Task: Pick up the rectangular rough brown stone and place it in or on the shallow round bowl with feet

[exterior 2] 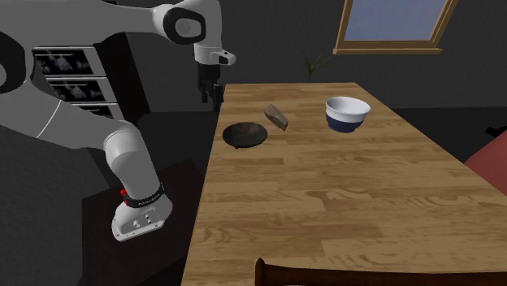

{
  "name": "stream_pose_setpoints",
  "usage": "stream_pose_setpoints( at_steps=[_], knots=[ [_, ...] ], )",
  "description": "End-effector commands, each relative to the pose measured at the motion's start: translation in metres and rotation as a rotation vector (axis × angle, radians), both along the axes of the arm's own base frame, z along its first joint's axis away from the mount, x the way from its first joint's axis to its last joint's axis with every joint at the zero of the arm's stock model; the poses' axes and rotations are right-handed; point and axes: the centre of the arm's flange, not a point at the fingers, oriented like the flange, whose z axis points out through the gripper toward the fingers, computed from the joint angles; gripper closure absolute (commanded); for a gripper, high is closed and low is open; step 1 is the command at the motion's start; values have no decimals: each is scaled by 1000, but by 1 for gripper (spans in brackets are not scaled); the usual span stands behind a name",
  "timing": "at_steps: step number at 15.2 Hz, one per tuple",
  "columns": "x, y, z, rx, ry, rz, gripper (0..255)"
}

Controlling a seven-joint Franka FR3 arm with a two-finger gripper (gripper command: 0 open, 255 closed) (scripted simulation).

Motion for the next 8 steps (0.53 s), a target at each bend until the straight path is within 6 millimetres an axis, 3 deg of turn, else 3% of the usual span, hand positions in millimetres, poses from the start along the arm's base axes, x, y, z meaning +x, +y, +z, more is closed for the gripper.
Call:
stream_pose_setpoints(
  at_steps=[1,8],
  knots=[
    [0,0,0,0,0,0,0],
    [81,24,-23,3,-9,-341,0]
  ],
)
